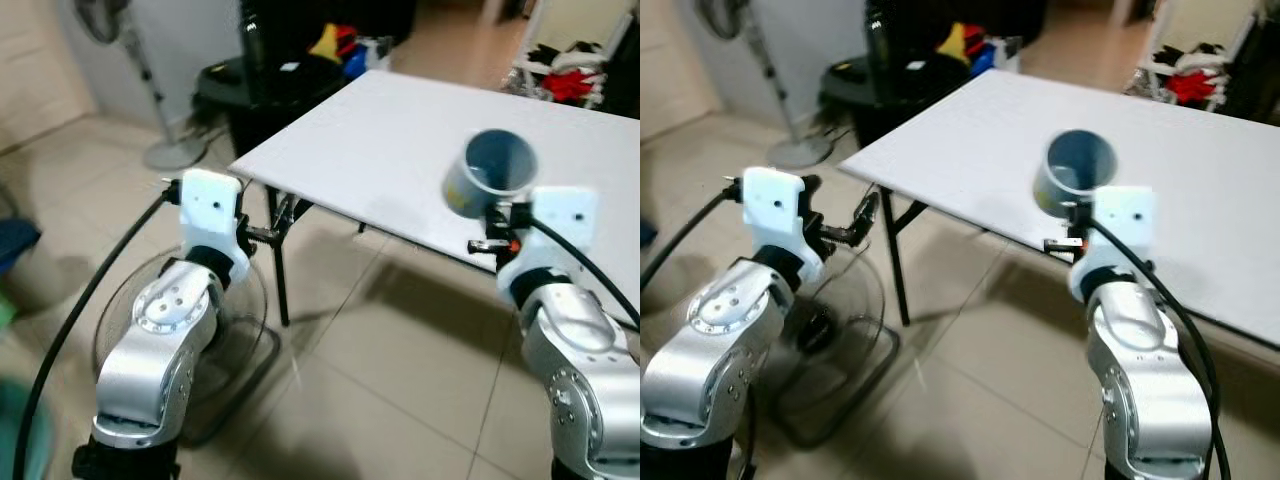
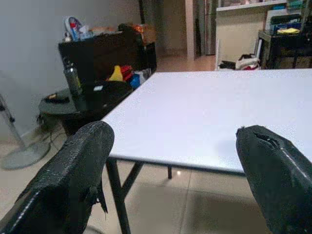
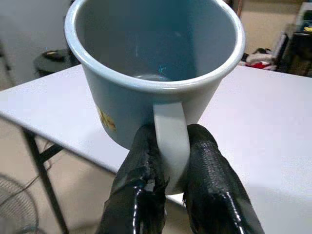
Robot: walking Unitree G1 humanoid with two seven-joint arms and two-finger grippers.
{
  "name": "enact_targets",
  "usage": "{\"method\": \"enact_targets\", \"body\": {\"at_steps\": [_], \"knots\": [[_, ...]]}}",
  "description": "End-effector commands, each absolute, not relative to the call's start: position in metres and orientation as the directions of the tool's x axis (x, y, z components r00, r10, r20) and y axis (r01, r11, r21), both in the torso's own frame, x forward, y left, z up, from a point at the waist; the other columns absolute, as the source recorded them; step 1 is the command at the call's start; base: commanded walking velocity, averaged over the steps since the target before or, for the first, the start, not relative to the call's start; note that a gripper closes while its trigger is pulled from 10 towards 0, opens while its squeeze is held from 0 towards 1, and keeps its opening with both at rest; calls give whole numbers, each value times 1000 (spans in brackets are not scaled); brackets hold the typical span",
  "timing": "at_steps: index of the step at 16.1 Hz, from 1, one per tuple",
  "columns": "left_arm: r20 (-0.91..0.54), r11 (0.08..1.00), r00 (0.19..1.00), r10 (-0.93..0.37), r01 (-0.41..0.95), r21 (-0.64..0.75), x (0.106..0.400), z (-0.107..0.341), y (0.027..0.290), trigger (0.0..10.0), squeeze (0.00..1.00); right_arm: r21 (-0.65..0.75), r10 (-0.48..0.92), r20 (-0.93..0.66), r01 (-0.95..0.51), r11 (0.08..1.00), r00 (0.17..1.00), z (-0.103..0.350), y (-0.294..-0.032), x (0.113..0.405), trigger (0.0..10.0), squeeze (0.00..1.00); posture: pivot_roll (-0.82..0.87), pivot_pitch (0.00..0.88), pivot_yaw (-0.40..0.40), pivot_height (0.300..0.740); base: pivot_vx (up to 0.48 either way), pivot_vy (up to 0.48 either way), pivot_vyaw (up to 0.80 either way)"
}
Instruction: Setting the table
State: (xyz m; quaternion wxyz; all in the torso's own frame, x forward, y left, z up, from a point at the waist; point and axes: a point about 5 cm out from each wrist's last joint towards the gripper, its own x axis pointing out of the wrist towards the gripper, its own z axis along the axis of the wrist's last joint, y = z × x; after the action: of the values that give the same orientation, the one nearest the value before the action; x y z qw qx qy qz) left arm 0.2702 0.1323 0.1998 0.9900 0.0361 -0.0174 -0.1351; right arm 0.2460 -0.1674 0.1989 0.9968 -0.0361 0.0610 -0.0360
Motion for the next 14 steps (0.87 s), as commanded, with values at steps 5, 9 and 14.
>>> {"method": "enact_targets", "body": {"at_steps": [5, 9, 14], "knots": [[27, 963, 966, -256, 252, 97, 271, 200, 138, 10000, 0, -68, -46, -101, 39, 997, 994, 202, -161, 244, 10000, 0, 11, 0, 56, 740, 436, 0, 0], [14, 959, 963, -268, 265, 96, 267, 195, 137, 10000, 0, -74, -28, -116, 20, 997, 993, 200, -160, 245, 10000, 0, 14, 0, 51, 740, 437, 0, 0], [-15, 952, 956, -292, 292, 88, 262, 185, 133, 10000, 0, -86, -15, -134, 4, 996, 991, 198, -160, 246, 10000, 0, 10, 0, 48, 740, 431, 0, -640]]}}
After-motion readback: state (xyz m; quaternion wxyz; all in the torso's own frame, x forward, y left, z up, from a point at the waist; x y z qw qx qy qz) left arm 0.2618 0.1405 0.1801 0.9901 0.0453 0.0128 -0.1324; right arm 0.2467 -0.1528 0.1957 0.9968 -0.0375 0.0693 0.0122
